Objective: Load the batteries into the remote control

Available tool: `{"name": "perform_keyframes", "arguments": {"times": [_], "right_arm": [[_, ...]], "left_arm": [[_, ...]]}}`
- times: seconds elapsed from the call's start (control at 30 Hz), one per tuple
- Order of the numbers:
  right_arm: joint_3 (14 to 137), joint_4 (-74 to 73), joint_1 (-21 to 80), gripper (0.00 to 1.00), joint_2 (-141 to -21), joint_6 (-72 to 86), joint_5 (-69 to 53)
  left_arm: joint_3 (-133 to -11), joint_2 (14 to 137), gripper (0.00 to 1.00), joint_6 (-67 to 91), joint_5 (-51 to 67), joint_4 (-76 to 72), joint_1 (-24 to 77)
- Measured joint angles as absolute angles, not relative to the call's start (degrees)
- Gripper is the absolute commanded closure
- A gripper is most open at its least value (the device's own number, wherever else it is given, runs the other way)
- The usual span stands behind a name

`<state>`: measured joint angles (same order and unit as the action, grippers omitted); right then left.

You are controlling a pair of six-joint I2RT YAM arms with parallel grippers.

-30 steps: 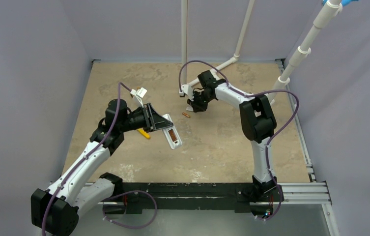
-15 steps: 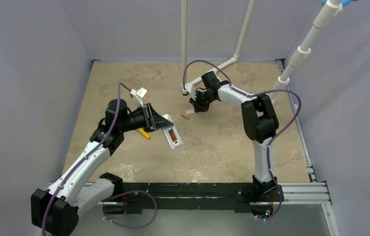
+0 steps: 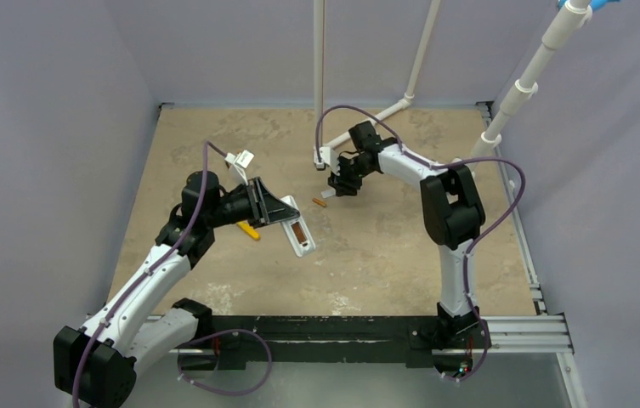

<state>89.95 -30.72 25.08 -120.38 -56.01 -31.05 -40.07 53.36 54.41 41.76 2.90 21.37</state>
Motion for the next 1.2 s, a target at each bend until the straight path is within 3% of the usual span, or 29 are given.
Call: {"name": "perform_keyframes", "arguments": {"times": [0.4, 0.77, 0.93, 1.13, 1.2], "right_arm": [[104.4, -42.1, 25.1, 0.53, -130.5, -63.8, -32.3], [109.3, -51.3, 25.5, 0.61, -132.7, -67.2, -32.5], [106.0, -51.4, 26.3, 0.71, -130.7, -67.5, -31.9], [100.9, -51.3, 28.1, 0.99, -127.4, -67.1, -30.7], [100.1, -51.2, 28.2, 1.00, -126.2, -66.9, -30.7]], "left_arm": [[-40.1, 53.3, 1.00, 54.4, 41.7, 2.8, 21.0], [-40.1, 53.3, 1.00, 54.4, 41.8, 2.9, 21.0], [-40.1, 53.4, 1.00, 54.4, 41.8, 2.9, 21.0], [-40.1, 53.5, 1.00, 54.4, 41.8, 2.8, 20.9], [-40.1, 53.5, 1.00, 54.4, 41.9, 2.8, 20.9]]}}
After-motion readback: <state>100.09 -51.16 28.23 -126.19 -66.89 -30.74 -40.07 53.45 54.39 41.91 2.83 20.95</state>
